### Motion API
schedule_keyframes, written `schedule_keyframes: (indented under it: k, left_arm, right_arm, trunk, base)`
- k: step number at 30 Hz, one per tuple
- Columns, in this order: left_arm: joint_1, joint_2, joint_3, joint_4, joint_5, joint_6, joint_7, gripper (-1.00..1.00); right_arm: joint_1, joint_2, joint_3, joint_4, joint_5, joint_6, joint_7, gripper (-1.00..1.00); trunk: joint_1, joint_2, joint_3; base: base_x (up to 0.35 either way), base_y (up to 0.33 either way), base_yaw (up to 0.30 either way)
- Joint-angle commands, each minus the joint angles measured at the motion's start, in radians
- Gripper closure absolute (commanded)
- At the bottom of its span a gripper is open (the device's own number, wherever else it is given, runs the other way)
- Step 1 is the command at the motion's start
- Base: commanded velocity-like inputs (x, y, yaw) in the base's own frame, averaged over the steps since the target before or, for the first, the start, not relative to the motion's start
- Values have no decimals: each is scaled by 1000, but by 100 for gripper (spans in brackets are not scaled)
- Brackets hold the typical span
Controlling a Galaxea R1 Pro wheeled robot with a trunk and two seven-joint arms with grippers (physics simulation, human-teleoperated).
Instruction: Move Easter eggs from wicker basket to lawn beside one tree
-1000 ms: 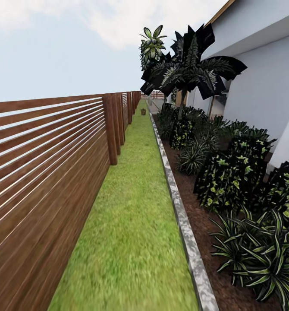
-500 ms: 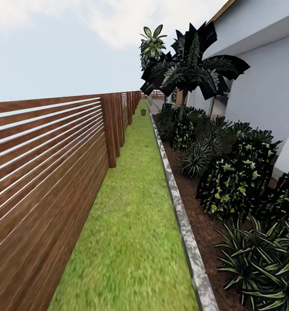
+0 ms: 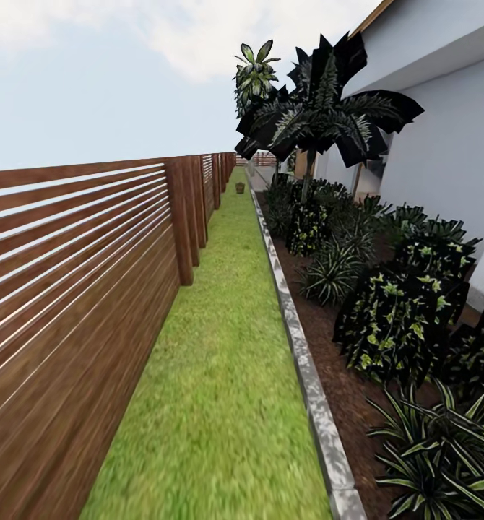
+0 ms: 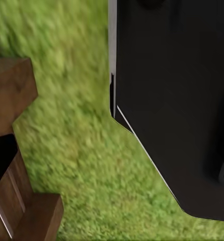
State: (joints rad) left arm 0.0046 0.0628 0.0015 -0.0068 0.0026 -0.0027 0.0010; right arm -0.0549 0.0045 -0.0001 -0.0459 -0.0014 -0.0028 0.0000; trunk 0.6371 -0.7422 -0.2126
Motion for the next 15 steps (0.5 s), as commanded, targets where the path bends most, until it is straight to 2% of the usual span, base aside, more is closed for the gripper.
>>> schedule_keyframes:
  k: [1,15]
  left_arm:
    - [0,0,0,-1,0,0,0,-100]
    - [0,1,0,-1,0,0,-1,-100]
  right_arm:
    - [0,0,0,0,0,0,0,-100]
    - [0,0,0,0,0,0,0,-100]
  trunk:
    - [1,-1,-1]
    - [1,-1,-1]
  base:
    - [323,0,0]
    - [323,0,0]
